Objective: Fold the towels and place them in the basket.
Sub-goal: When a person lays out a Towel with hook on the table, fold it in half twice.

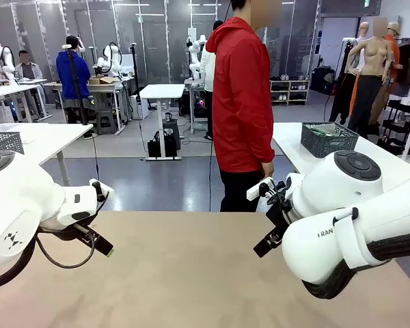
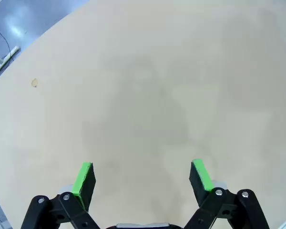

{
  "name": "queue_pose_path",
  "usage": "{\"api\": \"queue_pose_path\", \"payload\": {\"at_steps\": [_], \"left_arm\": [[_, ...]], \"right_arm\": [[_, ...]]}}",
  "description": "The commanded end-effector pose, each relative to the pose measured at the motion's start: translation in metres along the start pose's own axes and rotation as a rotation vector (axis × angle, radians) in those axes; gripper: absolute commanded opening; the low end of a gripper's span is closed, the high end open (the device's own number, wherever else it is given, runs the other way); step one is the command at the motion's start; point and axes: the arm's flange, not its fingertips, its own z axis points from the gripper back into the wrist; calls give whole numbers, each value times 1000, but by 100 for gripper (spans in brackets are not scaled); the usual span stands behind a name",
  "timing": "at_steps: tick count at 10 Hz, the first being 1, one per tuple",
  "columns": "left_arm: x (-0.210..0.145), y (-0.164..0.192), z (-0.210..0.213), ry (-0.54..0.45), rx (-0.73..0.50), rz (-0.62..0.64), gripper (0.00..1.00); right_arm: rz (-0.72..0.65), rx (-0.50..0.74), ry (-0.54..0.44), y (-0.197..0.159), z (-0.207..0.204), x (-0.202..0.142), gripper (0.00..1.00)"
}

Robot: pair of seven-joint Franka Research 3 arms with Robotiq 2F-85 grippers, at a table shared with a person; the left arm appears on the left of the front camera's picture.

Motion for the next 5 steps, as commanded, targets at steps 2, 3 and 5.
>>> {"api": "queue_pose_path", "payload": {"at_steps": [2,3,5], "left_arm": [[0,0,0,0,0,0,100],[0,0,0,0,0,0,100],[0,0,0,0,0,0,100]], "right_arm": [[0,0,0,0,0,0,100],[0,0,0,0,0,0,100],[0,0,0,0,0,0,100]]}}
